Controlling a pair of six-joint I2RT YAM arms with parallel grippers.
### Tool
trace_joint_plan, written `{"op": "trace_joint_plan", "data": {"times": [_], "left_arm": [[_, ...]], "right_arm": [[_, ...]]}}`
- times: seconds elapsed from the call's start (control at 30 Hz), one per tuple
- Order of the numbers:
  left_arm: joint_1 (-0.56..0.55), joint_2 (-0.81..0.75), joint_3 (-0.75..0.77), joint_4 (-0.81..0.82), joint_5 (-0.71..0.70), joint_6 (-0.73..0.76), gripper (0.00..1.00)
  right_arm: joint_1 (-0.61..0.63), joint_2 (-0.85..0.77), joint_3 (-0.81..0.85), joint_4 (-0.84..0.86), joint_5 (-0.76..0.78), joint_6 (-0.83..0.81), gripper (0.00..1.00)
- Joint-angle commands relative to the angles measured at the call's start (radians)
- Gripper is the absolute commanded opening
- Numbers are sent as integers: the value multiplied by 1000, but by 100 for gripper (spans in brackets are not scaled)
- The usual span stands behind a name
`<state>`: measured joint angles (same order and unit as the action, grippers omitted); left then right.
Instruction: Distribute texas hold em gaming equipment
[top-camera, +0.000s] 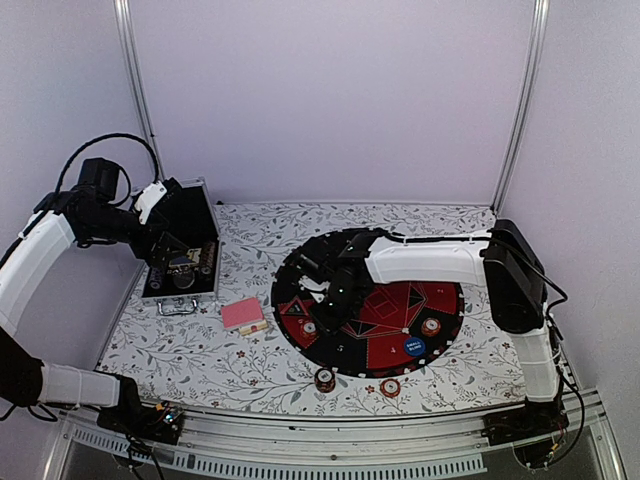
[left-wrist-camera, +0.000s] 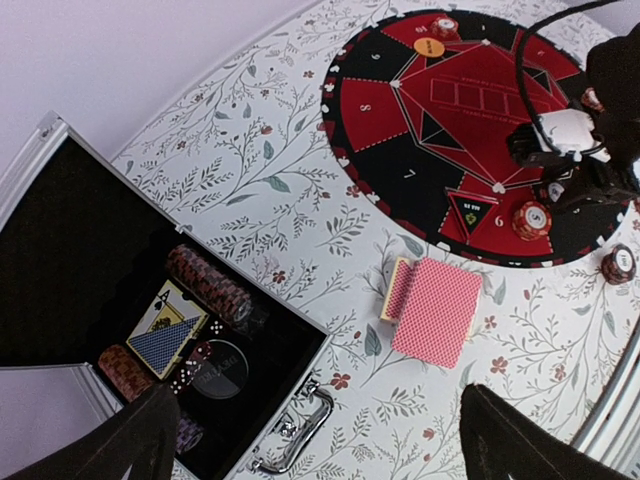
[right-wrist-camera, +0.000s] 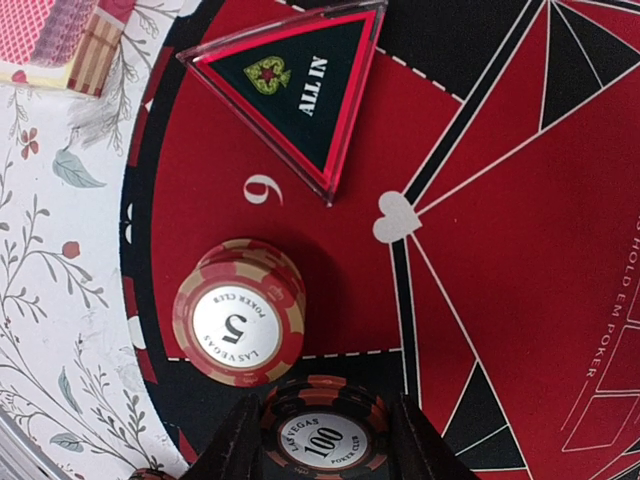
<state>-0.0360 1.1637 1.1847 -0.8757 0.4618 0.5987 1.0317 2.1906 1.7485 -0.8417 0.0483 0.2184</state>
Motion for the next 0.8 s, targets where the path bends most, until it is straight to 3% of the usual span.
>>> {"op": "trace_joint_plan", "data": {"times": [0.0,0.77], "left_arm": [[-12,4,21,3,-2,10,100],[-12,2,27,-1,-4,10,100]], "right_arm": [[-16,26,-11,46,-13,-9,32],[-19,-54,-50,53,-20,10,36]]}}
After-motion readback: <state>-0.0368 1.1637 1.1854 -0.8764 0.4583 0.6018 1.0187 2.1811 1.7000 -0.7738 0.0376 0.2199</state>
